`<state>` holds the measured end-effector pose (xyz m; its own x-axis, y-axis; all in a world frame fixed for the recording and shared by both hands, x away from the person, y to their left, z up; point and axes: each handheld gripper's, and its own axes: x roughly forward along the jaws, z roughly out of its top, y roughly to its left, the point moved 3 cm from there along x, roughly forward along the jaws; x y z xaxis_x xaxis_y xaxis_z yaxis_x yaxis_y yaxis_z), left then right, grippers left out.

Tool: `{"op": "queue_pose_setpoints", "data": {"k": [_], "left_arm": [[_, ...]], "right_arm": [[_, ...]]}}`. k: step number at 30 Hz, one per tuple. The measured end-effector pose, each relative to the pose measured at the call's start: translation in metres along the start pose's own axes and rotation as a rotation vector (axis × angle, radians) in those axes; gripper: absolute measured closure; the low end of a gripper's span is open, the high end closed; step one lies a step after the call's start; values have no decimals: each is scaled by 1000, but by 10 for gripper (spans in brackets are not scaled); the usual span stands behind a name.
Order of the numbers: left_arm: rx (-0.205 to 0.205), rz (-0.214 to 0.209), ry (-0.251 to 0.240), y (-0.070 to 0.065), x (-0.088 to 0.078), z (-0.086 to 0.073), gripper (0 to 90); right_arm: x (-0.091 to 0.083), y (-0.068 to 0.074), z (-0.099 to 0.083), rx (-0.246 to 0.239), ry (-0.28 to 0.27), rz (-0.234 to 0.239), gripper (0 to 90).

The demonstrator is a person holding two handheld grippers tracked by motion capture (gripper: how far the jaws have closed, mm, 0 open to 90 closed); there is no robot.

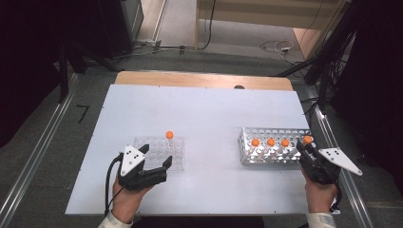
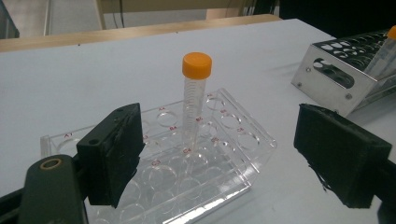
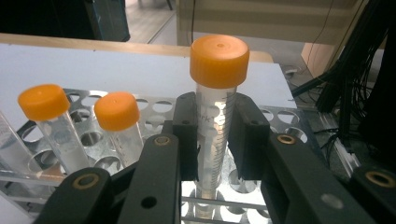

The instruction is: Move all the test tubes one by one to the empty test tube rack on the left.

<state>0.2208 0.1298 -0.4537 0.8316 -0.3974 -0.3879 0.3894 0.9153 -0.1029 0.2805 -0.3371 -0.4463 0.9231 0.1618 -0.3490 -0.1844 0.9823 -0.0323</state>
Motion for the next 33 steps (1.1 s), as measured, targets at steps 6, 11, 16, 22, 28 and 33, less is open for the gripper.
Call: {"op": "queue_pose_setpoints", "data": {"k": [6,11,16,22,28,33], "left_arm": [[3,0,1,0,0,0,155],[1,0,0,0,0,0,155],[2,2,-2,0,0,0,155],[-3,7,-6,2,-1,0,155],[6,9,-7,1,-1,0,155],[6,10,-11,2,-2,1,155]], "right_arm": [[-8,2,7,2,-25,1,716],[-17,4,14,2,-51,17,717],[-24,9,16,5,-44,38,717],[-35,14,13,15,-34,69,717],[-43,28,10,-2,-21,120,717],[-47,44,9,-25,-13,167,717]]}}
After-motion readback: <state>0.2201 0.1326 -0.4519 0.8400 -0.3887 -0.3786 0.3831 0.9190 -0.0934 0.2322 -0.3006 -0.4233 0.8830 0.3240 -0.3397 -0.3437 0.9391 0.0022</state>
